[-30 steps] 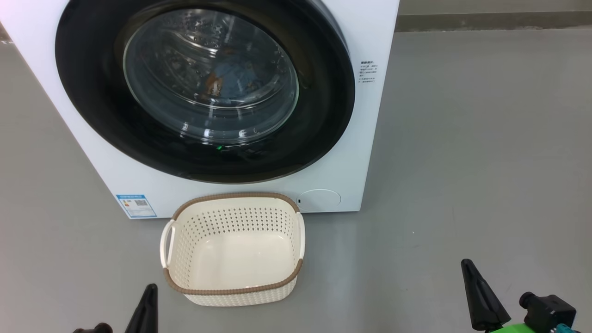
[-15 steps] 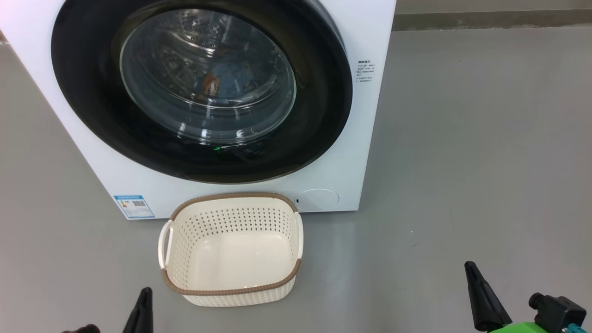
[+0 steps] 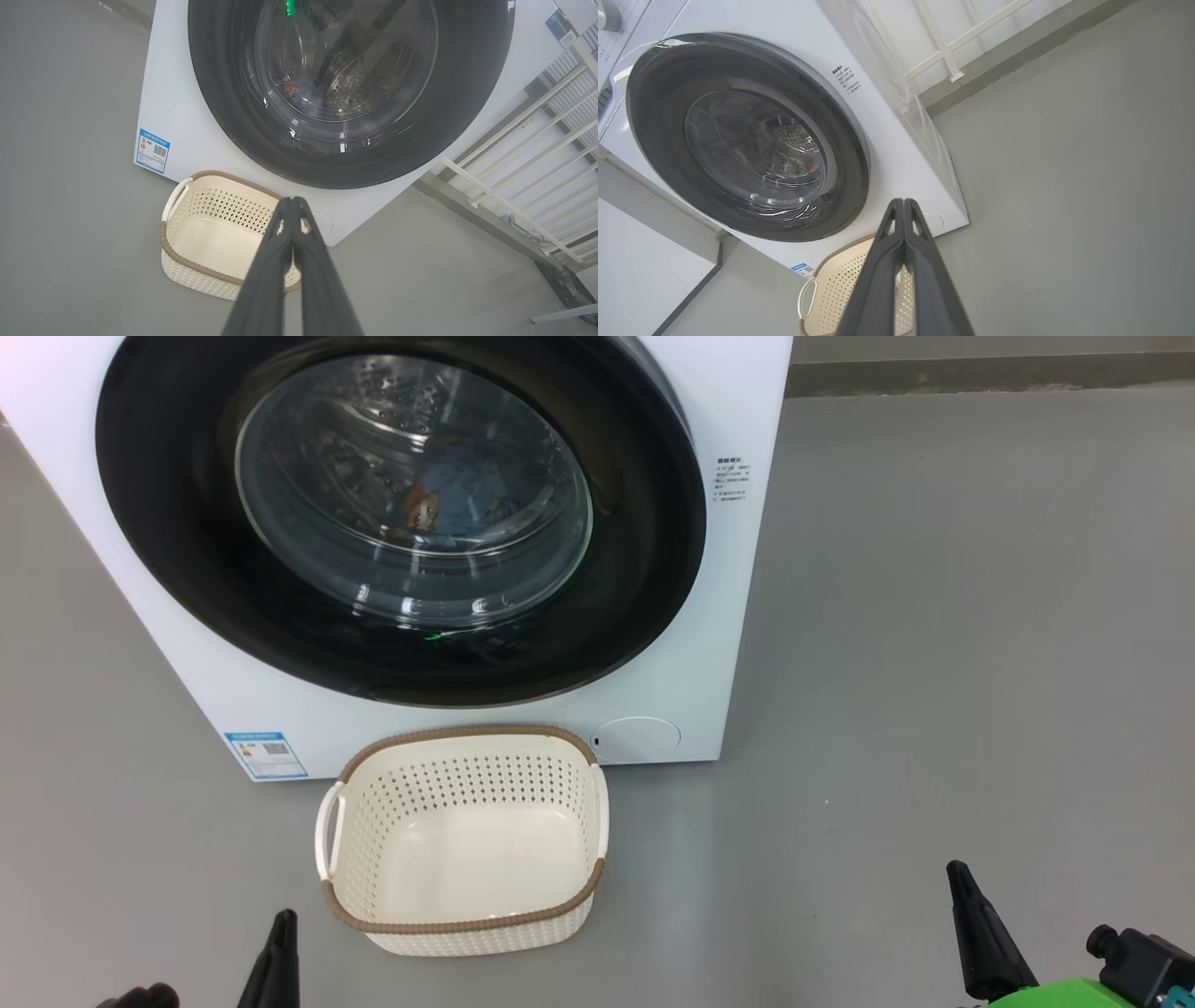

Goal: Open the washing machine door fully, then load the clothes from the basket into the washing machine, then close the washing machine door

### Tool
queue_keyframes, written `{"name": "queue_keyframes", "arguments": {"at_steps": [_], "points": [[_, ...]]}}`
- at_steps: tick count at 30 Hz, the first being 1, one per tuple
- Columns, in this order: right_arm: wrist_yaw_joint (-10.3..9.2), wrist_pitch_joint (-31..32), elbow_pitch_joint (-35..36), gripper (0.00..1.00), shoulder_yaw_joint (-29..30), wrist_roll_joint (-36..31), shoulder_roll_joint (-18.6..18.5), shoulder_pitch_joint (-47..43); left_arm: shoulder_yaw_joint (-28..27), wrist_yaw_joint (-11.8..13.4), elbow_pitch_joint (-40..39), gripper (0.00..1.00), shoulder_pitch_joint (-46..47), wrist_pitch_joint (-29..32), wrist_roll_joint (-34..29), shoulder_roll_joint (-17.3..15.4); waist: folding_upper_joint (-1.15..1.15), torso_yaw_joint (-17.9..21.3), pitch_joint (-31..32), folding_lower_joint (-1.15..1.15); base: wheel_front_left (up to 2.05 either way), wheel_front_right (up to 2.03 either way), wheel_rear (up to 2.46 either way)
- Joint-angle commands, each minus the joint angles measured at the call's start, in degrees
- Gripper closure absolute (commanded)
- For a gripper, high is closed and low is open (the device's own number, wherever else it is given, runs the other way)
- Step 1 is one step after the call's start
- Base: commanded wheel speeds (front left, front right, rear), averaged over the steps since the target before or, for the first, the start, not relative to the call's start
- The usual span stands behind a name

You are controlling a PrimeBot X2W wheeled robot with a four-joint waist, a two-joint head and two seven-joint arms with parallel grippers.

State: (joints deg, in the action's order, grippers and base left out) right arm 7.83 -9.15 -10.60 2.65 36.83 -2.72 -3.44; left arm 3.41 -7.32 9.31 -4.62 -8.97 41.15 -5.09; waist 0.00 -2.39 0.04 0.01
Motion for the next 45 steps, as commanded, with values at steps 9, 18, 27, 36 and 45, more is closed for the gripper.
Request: {"name": "queue_keyframes", "arguments": {"at_steps": [9, 18, 27, 36, 45], "points": [[-0.13, 1.58, 0.74, 1.0, 0.09, 6.86, -0.8, 3.38, -1.7, -0.06, -0.45, 1.0, 3.18, 1.38, 6.0, -0.6, 0.0, 0.24, -0.02, -0.01, 0.0, 0.0, 0.0], [-0.15, 3.04, 0.27, 1.0, 0.3, 12.7, -0.89, 4.09, -2.39, -0.07, 0.13, 1.0, 4.04, 2.81, 11.46, -0.46, 0.0, 0.49, -0.05, -0.01, 0.0, 0.0, 0.0], [-0.18, 4.68, -0.26, 1.0, 0.58, 19.13, -0.96, 4.87, -3.21, -0.09, 0.78, 1.0, 5.01, 4.43, 17.48, -0.28, 0.0, 0.77, -0.07, -0.01, 0.0, 0.0, 0.0], [-0.21, 6.18, -0.73, 1.0, 0.85, 24.91, -1.01, 5.58, -3.97, -0.1, 1.38, 1.0, 5.88, 5.91, 22.88, -0.09, 0.0, 1.02, -0.09, -0.01, 0.0, 0.0, 0.0], [-0.23, 7.54, -1.16, 1.0, 1.11, 30.04, -1.03, 6.22, -4.67, -0.11, 1.91, 1.0, 6.65, 7.25, 27.67, 0.09, 0.0, 1.24, -0.11, -0.01, 0.0, 0.0, 0.0]]}}
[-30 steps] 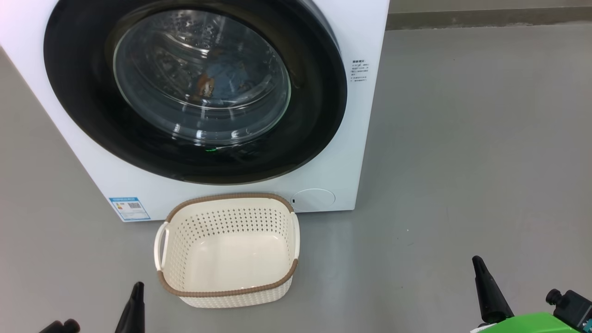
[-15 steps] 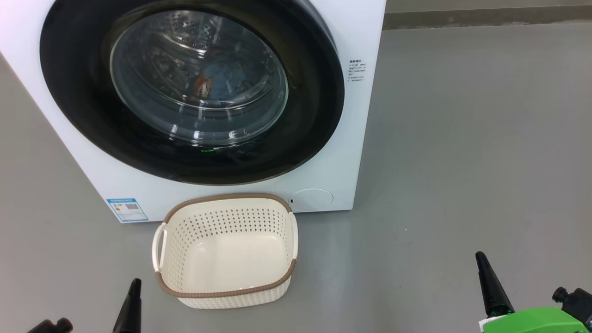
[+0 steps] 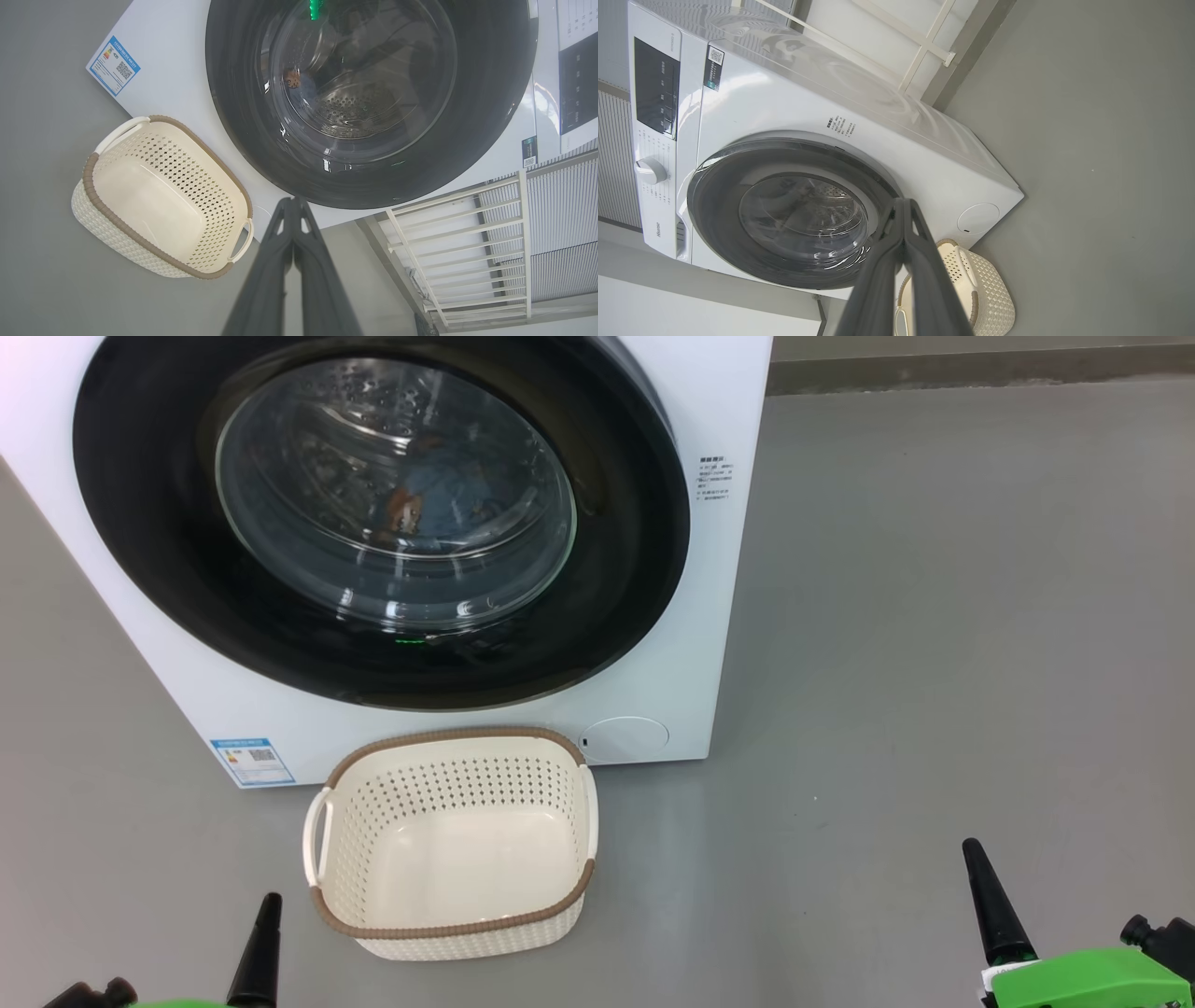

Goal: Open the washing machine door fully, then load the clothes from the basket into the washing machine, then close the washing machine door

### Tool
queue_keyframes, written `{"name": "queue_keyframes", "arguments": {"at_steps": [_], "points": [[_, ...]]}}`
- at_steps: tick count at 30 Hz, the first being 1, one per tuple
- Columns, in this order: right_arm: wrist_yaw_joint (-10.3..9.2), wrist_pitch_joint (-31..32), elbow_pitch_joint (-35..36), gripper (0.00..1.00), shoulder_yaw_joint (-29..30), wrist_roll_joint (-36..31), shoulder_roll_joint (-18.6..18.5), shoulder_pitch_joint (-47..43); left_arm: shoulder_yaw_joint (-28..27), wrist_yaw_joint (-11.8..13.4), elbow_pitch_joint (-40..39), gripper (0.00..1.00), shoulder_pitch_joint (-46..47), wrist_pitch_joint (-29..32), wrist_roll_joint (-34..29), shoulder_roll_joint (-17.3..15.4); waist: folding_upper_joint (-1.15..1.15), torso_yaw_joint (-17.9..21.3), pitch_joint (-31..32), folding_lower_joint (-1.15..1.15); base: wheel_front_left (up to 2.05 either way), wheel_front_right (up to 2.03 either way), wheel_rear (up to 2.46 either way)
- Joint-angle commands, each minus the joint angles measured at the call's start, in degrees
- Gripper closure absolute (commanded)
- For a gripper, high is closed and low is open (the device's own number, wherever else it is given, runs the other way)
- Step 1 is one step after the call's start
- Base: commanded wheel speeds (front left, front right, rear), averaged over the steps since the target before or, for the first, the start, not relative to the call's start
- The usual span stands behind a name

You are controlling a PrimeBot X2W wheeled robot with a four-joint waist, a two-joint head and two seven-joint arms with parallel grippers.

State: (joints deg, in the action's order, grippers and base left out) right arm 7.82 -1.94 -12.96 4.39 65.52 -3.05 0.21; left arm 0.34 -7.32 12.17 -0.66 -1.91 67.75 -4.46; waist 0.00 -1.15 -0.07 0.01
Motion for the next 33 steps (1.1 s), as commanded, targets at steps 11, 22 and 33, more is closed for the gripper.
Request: {"name": "queue_keyframes", "arguments": {"at_steps": [11, 22, 33], "points": [[-0.25, 2.21, 0.62, 1.0, -0.24, 8.38, -0.72, 3.44, -2.59, -0.12, -0.21, 1.0, 3.76, 2.04, 7.63, -0.28, 0.0, 0.31, -0.03, -0.01, 0.0, 0.0, 0.0], [-0.28, 4.1, 0.03, 1.0, 0.17, 15.39, -0.73, 4.32, -3.61, -0.14, 0.53, 1.0, 4.83, 3.92, 14.17, 0.01, 0.0, 0.62, -0.06, -0.01, 0.0, 0.0, 0.0], [-0.31, 6.01, -0.55, 1.0, 0.6, 22.37, -0.72, 5.19, -4.64, -0.15, 1.27, 1.0, 5.91, 5.82, 20.68, 0.31, 0.0, 0.92, -0.09, -0.01, 0.0, 0.0, 0.0]]}}
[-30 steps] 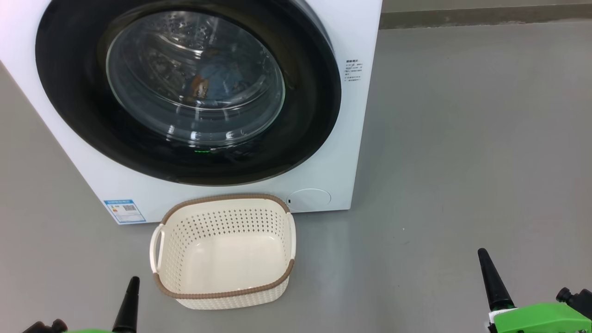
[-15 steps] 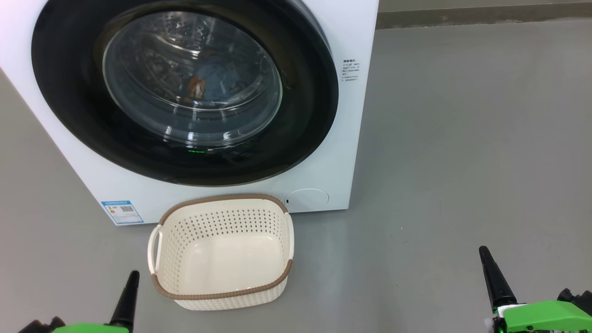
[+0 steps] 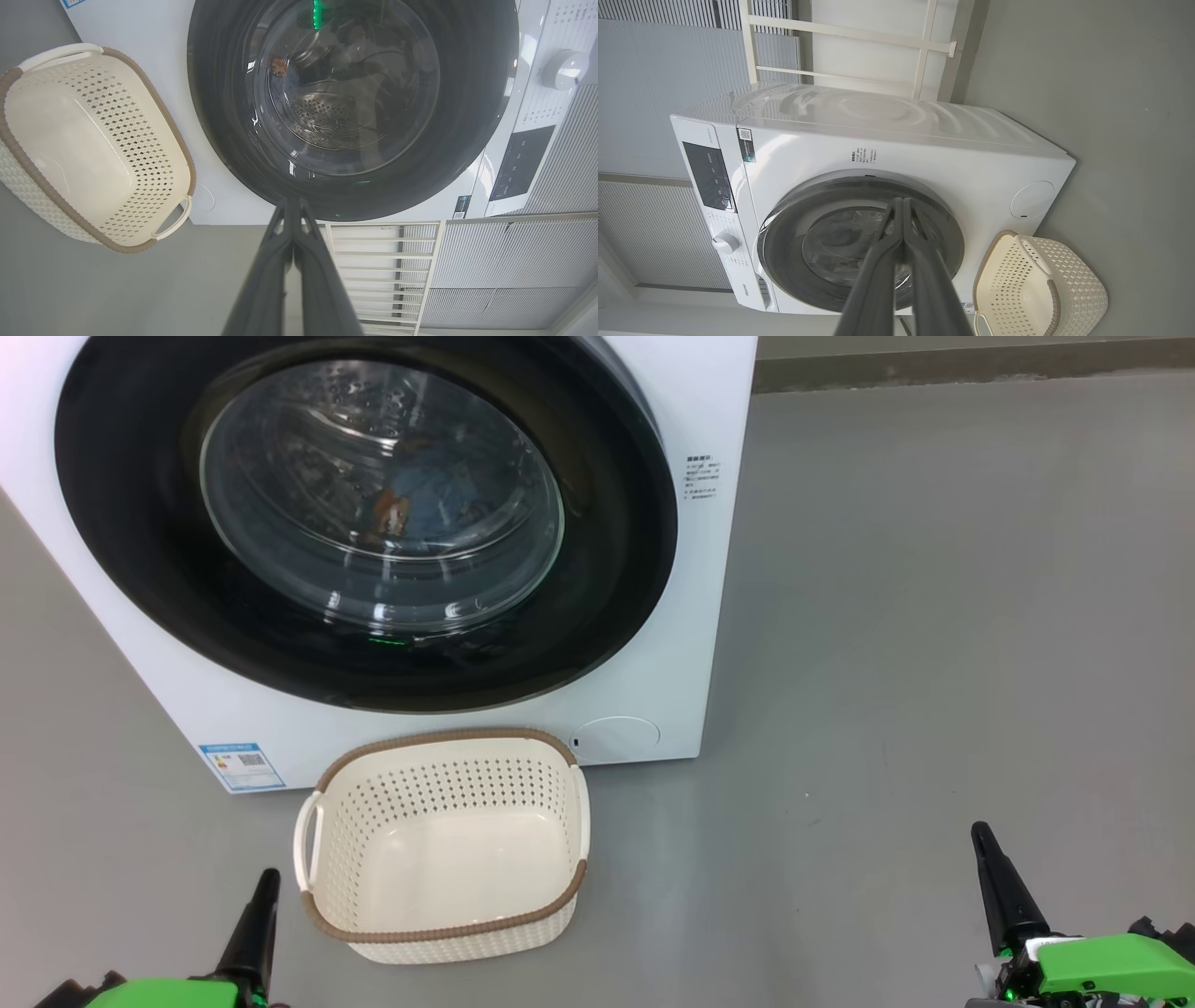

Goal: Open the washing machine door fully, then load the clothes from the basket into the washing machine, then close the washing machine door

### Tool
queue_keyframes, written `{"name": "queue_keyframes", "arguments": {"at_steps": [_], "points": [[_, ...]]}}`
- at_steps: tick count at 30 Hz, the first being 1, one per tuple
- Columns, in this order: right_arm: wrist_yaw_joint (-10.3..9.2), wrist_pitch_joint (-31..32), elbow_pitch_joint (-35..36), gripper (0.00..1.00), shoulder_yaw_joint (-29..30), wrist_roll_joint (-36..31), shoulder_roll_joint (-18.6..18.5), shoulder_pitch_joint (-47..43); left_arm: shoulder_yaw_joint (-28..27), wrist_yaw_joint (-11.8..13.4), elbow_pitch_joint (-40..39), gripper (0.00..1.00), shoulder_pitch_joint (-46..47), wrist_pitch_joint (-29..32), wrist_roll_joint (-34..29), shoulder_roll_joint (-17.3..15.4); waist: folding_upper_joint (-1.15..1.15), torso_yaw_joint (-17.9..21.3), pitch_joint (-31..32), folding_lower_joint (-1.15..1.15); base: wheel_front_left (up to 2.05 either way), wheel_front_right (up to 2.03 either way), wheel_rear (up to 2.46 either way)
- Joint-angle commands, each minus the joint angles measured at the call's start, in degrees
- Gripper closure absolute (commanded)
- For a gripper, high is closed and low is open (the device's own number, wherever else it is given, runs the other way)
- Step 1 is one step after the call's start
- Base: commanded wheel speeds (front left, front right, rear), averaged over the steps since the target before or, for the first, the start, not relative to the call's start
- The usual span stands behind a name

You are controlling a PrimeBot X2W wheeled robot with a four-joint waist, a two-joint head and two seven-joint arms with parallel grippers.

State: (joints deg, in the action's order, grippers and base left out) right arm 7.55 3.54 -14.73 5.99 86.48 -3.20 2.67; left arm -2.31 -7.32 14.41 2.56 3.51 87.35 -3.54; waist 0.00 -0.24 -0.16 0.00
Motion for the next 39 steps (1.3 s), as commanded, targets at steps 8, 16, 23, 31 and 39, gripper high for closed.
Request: {"name": "queue_keyframes", "arguments": {"at_steps": [8, 16, 23, 31, 39], "points": [[-0.06, 1.75, 0.84, 1.0, -0.73, 5.85, -0.56, 3.3, -2.67, -0.16, -0.5, 1.0, 3.38, 1.61, 5.22, -0.4, 0.0, 0.21, -0.02, 0.0, 0.0, 0.0, 0.0], [-0.06, 2.06, 0.77, 1.0, -0.57, 6.6, -0.48, 3.41, -2.91, -0.16, -0.41, 1.0, 3.52, 1.94, 5.89, -0.28, 0.0, 0.24, -0.02, 0.0, 0.0, 0.0, 0.0], [-0.06, 2.14, 0.76, 1.0, -0.47, 6.51, -0.41, 3.42, -3.03, -0.16, -0.4, 1.0, 3.53, 2.03, 5.8, -0.2, 0.0, 0.24, -0.02, 0.0, 0.0, 0.0, 0.0], [-0.06, 2.23, 0.75, 1.0, -0.36, 6.42, -0.33, 3.43, -3.15, -0.16, -0.4, 1.0, 3.54, 2.13, 5.7, -0.11, 0.0, 0.24, -0.02, 0.0, 0.0, 0.0, 0.0], [-0.06, 2.32, 0.75, 1.0, -0.25, 6.33, -0.26, 3.44, -3.27, -0.16, -0.39, 1.0, 3.55, 2.23, 5.59, -0.03, 0.0, 0.24, -0.02, 0.0, 0.0, 0.0, 0.0]]}}
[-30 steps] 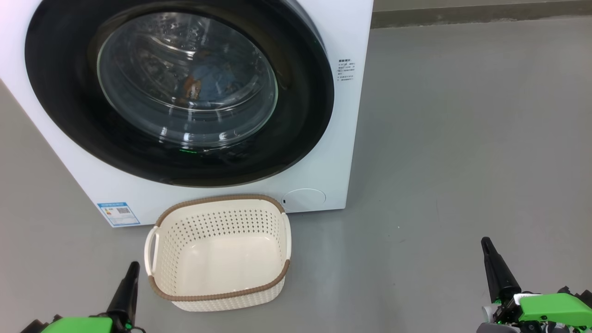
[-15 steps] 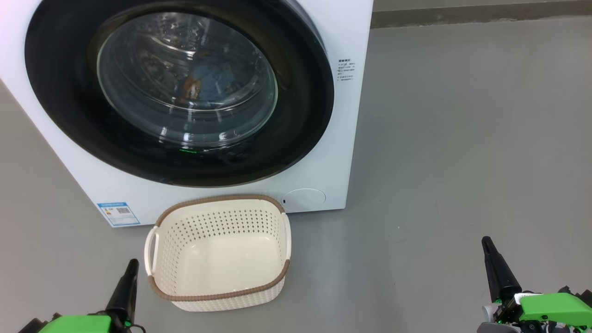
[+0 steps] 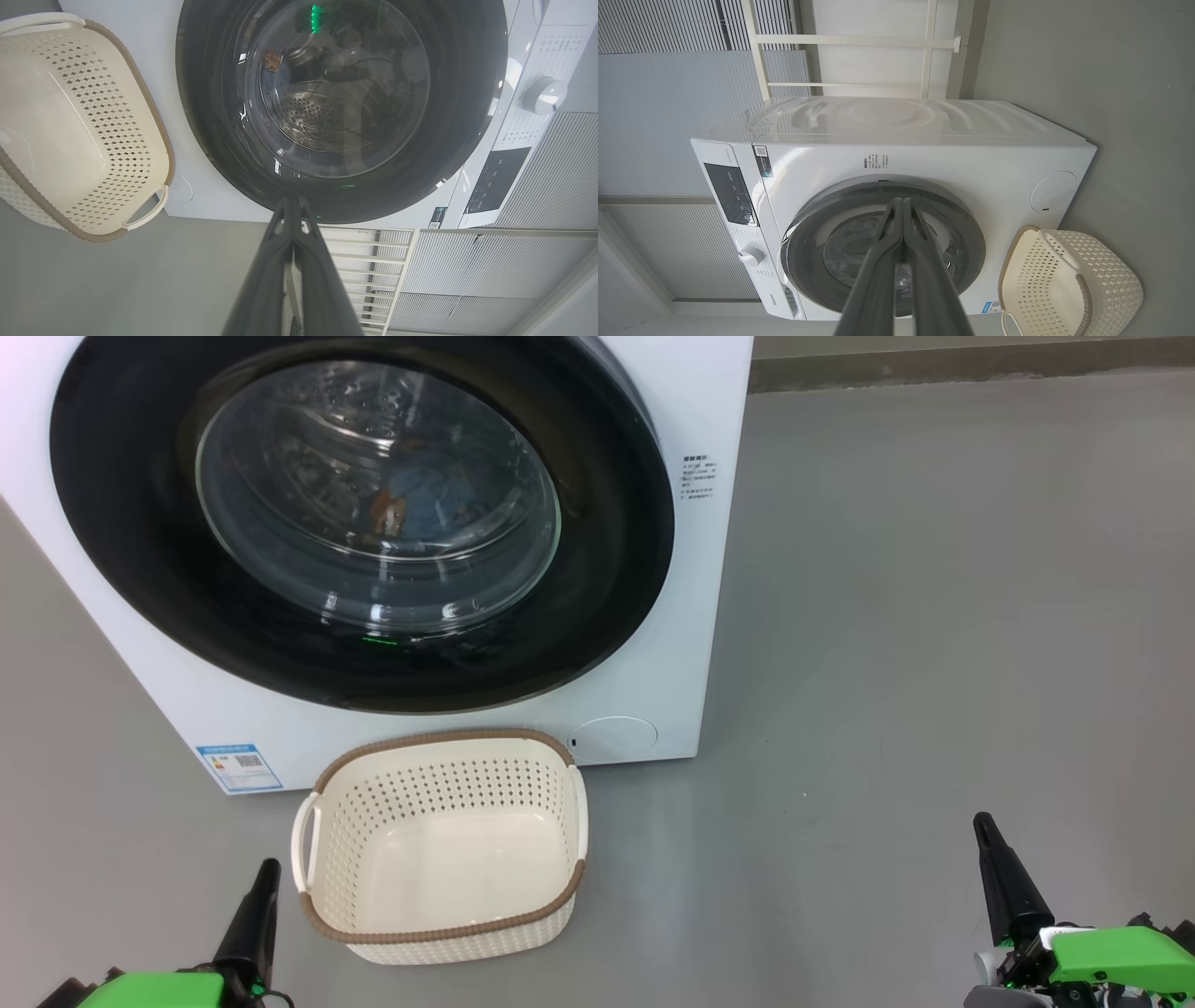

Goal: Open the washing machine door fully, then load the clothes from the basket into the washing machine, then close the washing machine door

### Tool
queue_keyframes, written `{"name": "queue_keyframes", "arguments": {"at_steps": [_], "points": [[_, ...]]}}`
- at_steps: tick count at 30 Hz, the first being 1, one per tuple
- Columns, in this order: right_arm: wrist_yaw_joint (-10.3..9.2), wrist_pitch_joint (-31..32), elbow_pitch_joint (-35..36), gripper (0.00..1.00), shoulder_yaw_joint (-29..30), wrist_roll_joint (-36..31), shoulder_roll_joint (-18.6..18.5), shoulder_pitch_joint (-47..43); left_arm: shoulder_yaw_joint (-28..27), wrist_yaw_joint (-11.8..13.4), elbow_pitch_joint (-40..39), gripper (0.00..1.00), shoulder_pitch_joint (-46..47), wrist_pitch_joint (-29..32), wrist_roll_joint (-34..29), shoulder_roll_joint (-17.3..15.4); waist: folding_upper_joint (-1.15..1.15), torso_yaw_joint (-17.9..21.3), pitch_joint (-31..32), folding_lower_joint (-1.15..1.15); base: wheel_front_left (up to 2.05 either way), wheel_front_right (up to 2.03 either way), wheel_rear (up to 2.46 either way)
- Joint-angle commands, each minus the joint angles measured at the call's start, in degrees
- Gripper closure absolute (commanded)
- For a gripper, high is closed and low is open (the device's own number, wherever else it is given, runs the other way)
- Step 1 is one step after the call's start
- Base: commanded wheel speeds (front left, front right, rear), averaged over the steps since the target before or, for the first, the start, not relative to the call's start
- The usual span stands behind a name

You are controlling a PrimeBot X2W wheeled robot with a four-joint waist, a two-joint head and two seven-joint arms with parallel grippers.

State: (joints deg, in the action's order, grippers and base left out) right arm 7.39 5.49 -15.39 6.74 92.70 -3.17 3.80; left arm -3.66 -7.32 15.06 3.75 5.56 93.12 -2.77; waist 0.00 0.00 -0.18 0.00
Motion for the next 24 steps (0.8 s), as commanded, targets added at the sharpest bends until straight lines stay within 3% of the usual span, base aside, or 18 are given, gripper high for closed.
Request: {"name": "queue_keyframes", "arguments": {"at_steps": [1, 24], "points": [[0.1, 0.38, 1.4, 1.0, -0.99, 0.1, -0.28, 2.31, -1.94, -0.16, -1.04, 1.0, 2.36, 0.18, -0.19, -0.78, 0.0, 0.0, 0.0, 0.0, 0.0, 0.0, 0.0], [0.1, 0.56, 1.39, 1.0, -0.77, -0.08, -0.13, 2.33, -2.19, -0.16, -1.03, 1.0, 2.38, 0.39, -0.4, -0.61, 0.0, 0.0, 0.0, 0.0, 0.0, 0.0, 0.0]]}}
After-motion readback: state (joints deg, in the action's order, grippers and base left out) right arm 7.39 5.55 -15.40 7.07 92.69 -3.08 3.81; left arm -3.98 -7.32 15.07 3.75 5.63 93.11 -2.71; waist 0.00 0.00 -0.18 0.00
